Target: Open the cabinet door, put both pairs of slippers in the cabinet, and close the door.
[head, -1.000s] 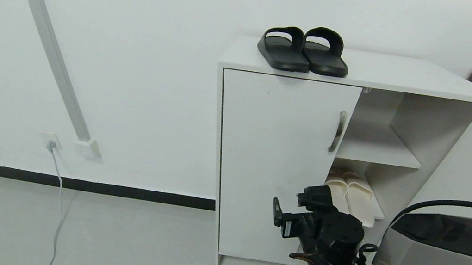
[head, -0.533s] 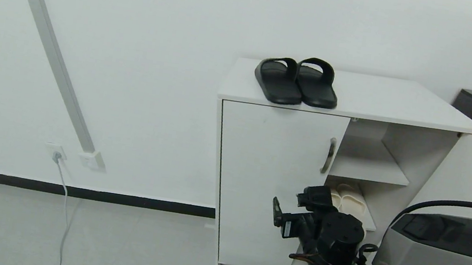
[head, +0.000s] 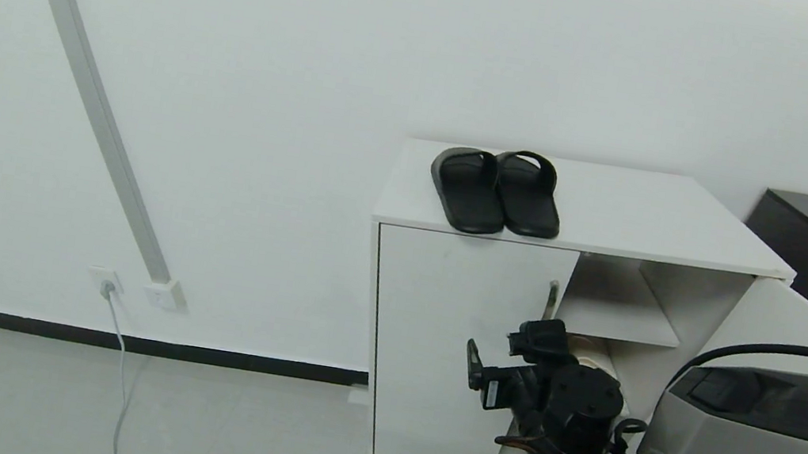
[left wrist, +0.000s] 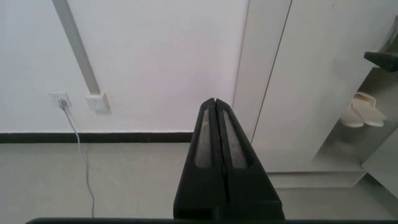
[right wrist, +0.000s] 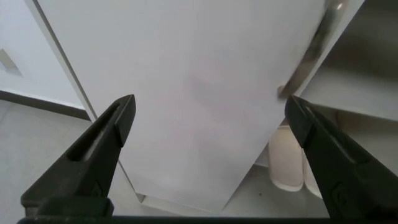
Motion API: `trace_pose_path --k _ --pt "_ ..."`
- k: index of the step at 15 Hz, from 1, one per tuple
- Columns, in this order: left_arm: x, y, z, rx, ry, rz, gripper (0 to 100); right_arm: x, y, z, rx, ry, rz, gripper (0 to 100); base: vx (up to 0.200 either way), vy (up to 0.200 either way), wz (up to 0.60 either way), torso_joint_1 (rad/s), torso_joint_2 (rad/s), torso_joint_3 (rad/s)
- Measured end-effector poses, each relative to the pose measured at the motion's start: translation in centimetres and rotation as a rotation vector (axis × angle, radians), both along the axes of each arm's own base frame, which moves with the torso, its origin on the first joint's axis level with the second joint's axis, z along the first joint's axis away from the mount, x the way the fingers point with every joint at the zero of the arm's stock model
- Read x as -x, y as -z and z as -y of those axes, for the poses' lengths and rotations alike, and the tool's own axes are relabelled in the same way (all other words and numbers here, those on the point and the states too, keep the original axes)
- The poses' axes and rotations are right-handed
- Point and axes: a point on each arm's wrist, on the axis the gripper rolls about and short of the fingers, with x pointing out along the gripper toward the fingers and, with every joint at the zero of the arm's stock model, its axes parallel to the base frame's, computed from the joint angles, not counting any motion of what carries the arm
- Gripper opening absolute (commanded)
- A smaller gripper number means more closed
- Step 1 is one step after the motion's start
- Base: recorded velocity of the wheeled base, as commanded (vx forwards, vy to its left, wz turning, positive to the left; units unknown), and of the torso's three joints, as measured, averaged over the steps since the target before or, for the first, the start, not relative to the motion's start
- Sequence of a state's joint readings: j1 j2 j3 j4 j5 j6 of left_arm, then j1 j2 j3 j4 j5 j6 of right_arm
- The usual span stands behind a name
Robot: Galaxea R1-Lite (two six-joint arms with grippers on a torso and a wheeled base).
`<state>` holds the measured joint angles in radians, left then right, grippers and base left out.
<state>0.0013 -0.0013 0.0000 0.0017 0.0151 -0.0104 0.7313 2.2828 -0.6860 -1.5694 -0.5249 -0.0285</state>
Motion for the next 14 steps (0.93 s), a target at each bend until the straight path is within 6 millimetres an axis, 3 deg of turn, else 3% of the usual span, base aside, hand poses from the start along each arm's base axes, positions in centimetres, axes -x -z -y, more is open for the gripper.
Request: trace_pose_path --k 10,14 --pt "0.00 0.00 0.00 0.000 0.000 0.000 0 0.10 0.12 0.09 0.005 0.000 -0.005 100 0.000 0.000 0.00 0.243 -0.56 -0.321" --pt "0.00 0.00 -0.01 0.001 -0.001 0.000 0 0.24 0.33 0.15 0.012 -0.025 -0.014 100 0.000 0.000 0.00 0.128 -0.29 -0.156"
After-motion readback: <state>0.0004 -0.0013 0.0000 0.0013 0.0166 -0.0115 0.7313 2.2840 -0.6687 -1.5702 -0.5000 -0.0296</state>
